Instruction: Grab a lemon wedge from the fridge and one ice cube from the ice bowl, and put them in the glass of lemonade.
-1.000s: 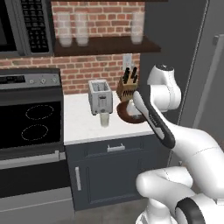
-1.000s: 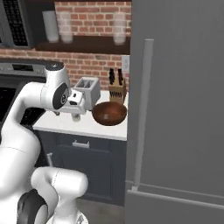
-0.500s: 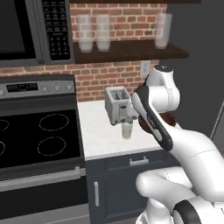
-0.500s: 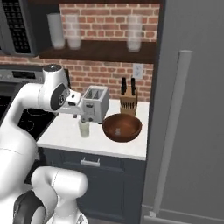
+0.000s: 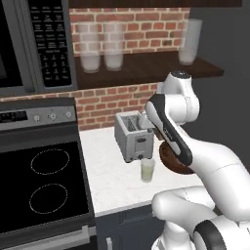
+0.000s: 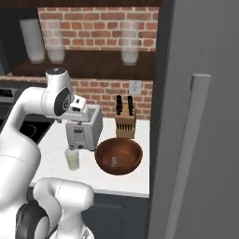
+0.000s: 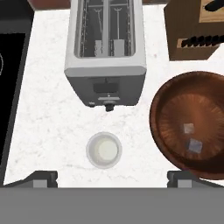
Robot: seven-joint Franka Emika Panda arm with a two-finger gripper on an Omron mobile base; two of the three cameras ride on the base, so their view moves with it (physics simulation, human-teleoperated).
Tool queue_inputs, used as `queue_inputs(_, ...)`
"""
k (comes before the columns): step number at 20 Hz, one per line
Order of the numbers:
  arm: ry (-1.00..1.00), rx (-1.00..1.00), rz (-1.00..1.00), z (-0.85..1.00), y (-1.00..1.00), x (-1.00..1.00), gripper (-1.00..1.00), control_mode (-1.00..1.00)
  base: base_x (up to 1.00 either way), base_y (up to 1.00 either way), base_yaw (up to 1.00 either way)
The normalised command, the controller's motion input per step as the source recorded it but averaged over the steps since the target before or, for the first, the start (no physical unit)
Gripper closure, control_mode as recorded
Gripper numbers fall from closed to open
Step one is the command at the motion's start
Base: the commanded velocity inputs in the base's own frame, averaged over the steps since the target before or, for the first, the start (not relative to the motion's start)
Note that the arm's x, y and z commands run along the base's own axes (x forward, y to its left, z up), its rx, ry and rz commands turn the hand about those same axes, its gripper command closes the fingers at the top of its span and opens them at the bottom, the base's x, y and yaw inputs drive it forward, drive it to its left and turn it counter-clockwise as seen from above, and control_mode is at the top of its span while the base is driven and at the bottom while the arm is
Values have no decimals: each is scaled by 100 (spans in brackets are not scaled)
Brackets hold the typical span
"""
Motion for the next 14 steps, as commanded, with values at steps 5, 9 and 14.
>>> queue_inputs(5, 0, 0, 0, 0, 0, 0, -100, 100, 18, 1, -33)
queue_inputs(9, 0, 0, 0, 0, 0, 0, -100, 100, 8, 16, -36)
queue_inputs(14, 0, 0, 0, 0, 0, 0, -100, 100, 9, 41, -33)
